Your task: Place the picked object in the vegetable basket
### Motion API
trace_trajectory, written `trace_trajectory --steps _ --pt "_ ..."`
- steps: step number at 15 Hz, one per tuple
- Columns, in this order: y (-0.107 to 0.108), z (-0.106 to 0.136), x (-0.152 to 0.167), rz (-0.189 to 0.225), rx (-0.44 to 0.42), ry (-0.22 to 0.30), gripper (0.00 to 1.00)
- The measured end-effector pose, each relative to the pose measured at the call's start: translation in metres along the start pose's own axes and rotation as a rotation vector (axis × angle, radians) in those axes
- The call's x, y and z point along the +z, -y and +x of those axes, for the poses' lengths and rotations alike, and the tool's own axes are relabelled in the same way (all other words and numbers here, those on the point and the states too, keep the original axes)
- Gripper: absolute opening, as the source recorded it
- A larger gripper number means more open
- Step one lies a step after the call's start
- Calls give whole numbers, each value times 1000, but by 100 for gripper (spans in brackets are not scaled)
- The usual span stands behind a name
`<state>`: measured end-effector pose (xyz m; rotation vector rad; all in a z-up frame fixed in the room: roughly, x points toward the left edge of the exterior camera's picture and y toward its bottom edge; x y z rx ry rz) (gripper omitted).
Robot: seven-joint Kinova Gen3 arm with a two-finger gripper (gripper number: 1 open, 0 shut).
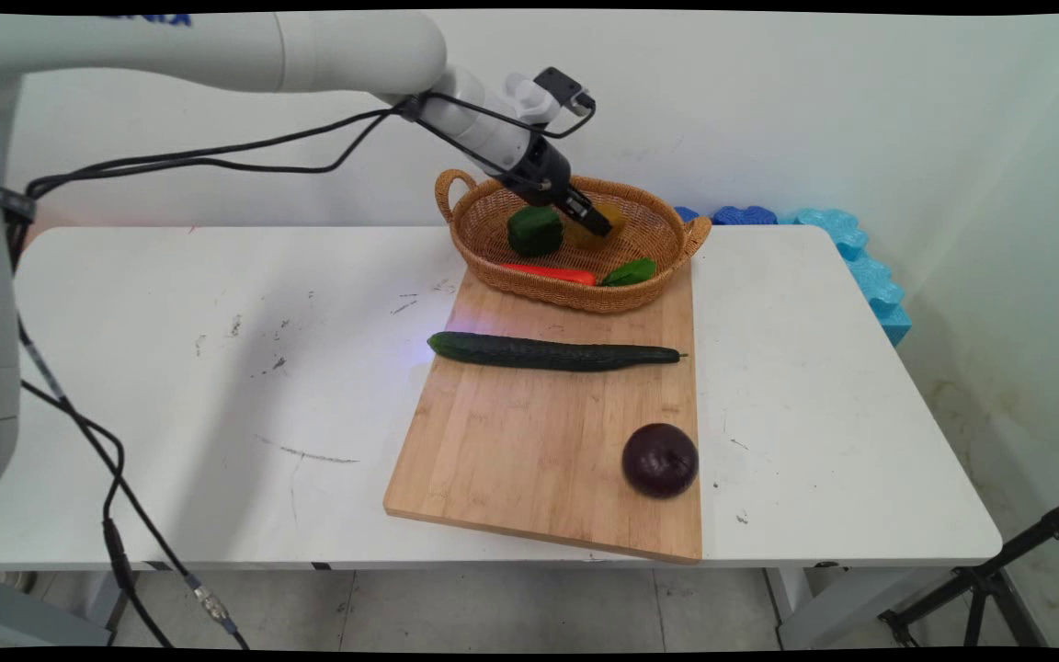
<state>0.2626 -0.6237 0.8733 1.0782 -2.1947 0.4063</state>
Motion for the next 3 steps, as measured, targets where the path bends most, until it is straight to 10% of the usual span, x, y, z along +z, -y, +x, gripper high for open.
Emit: trace_trajectory --steps 3 --pt "4 2 14 -8 14 -5 100"
